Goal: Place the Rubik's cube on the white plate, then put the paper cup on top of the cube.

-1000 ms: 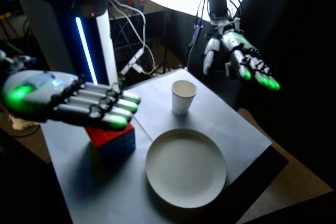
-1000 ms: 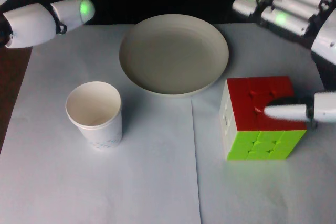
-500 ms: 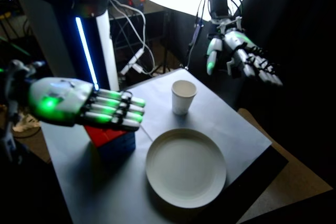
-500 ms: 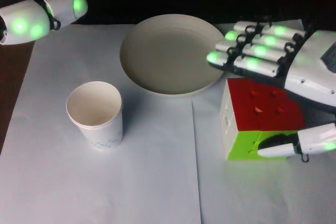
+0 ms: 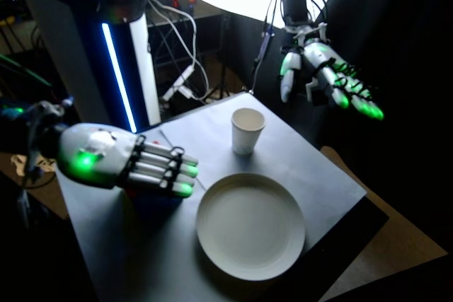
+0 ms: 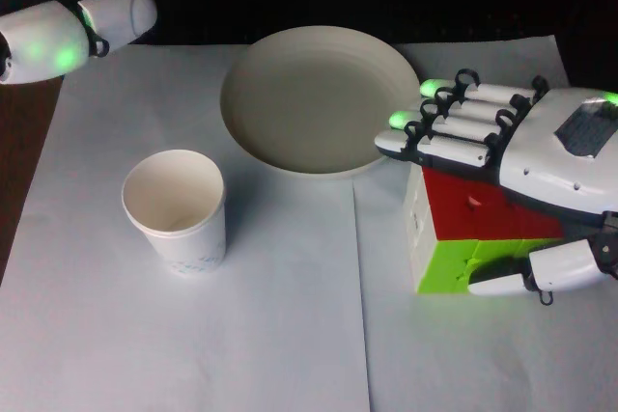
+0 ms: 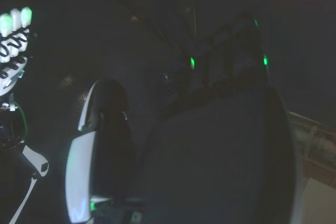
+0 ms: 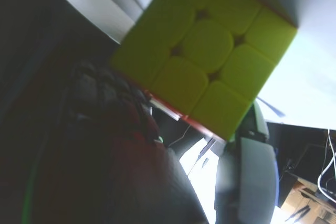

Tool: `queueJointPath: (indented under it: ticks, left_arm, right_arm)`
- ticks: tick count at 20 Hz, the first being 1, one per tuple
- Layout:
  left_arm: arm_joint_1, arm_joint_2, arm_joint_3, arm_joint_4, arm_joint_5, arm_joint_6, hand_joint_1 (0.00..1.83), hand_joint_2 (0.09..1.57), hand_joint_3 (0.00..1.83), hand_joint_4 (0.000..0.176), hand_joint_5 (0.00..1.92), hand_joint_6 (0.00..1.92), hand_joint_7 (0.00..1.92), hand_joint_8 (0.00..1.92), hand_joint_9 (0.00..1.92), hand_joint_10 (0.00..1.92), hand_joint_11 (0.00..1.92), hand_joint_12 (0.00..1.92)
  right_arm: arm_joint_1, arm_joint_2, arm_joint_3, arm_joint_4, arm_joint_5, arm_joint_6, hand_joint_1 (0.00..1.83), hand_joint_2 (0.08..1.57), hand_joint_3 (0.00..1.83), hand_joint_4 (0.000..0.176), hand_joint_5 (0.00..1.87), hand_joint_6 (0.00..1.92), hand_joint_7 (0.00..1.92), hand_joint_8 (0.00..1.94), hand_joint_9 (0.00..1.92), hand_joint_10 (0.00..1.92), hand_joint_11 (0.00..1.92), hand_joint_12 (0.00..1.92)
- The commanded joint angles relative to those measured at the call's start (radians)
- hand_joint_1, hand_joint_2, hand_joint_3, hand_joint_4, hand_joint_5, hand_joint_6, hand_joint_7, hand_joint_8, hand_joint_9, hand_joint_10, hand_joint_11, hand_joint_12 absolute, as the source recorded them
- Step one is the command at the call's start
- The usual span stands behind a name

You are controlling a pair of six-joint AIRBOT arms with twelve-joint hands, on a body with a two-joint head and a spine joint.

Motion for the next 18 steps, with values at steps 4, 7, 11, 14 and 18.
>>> queueJointPath:
  ticks: [4,7,11,14,18]
  left_arm:
    - [-0.003,0.002,0.004,-0.019,-0.124,-0.002,0.29,1.37,0.00,0.137,0.00,0.00,0.00,0.00,0.00,0.00,0.00,0.00]
    - [-0.001,0.003,0.004,-0.023,-0.126,-0.002,0.26,1.37,0.01,0.131,0.00,0.00,0.00,0.00,0.00,0.00,0.00,0.00]
    - [0.005,0.003,0.004,-0.028,-0.131,-0.002,0.27,1.38,0.00,0.139,0.00,0.00,0.00,0.00,0.00,0.00,0.00,0.00]
    - [0.011,0.003,0.004,-0.035,-0.134,-0.002,0.33,1.39,0.00,0.142,0.00,0.00,0.00,0.00,0.00,0.00,0.00,0.00]
    - [0.016,0.003,0.004,-0.042,-0.139,-0.002,0.34,1.40,0.00,0.129,0.00,0.00,0.00,0.00,0.00,0.00,0.00,0.00]
  right_arm:
    - [0.003,0.000,0.007,0.019,0.091,-0.003,0.83,0.97,0.00,0.000,0.02,0.00,0.14,0.01,0.18,0.06,0.00,1.34]
    - [0.000,0.001,0.006,0.022,0.091,-0.003,0.82,1.02,0.00,0.000,0.10,0.03,0.28,0.02,0.23,0.23,0.00,1.35]
    - [0.000,0.002,0.006,0.026,0.091,-0.003,0.94,1.03,0.00,0.000,0.09,0.68,0.25,0.92,0.28,1.33,0.19,1.81]
    - [0.001,0.006,0.003,0.026,0.105,-0.003,1.05,1.02,0.00,0.000,0.08,0.90,0.27,1.16,0.41,1.54,0.35,1.88]
    - [0.003,0.017,-0.002,0.042,0.159,-0.003,0.95,1.03,0.00,0.000,0.00,1.07,0.23,1.31,0.46,1.53,0.44,1.83]
